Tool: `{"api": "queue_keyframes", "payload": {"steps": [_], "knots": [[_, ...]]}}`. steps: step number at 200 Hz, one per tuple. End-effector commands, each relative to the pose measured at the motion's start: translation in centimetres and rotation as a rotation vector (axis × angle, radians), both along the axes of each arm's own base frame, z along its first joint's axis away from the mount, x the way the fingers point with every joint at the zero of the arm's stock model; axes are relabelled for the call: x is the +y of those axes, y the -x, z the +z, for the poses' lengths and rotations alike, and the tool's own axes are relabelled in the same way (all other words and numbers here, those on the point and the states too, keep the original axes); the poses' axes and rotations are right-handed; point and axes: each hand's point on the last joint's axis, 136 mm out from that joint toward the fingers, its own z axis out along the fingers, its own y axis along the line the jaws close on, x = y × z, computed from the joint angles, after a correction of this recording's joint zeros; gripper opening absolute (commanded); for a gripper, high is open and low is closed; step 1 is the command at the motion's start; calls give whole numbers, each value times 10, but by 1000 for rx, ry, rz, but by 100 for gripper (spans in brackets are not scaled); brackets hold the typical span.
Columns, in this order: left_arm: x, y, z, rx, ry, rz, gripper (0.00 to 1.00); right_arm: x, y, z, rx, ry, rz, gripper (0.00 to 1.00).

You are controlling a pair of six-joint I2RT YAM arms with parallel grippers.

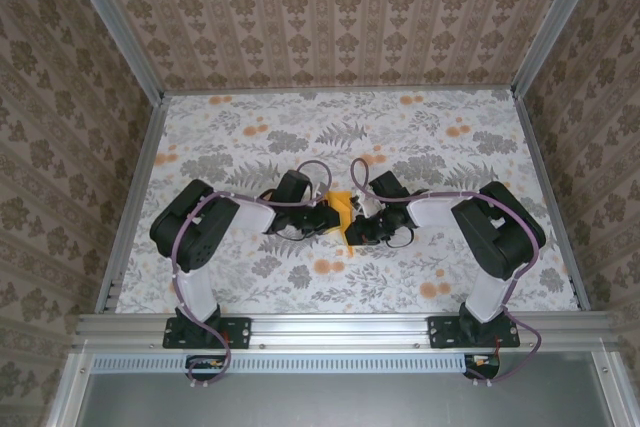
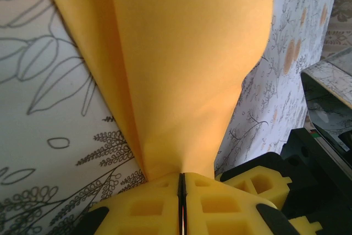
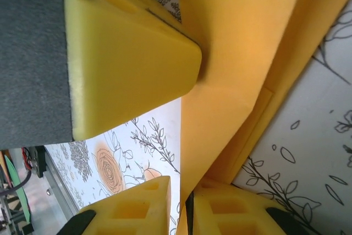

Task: Fold a paper plane with a square sheet of paper (pick it up from the middle)
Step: Fold the wing for the fifth time at the center of the table.

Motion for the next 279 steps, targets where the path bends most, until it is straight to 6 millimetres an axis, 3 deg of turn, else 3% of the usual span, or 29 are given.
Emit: {"api": "queue_keyframes", "payload": {"steps": [1,62,127,138,169,208,279], "knots": [[12,4,-19,28,-124,3,12,-10,10,-5,60,39,-36,19],[14,8,-27,46,-173,-12,11,-9,18,7,81,-11,-71,16],[16,9,-30,53,-183,-6,11,-11,30,-15,122,64,-43,9],[17,9,-30,56,-185,-6,11,-10,27,-11,110,57,-46,11],[17,10,-29,54,-184,-9,11,-12,9,24,-11,26,-110,21],[16,10,-31,54,-185,-10,11,-12,3,42,-54,-20,-128,20],[17,9,-31,59,-185,-4,11,13,-3,26,9,-65,-103,14]]}}
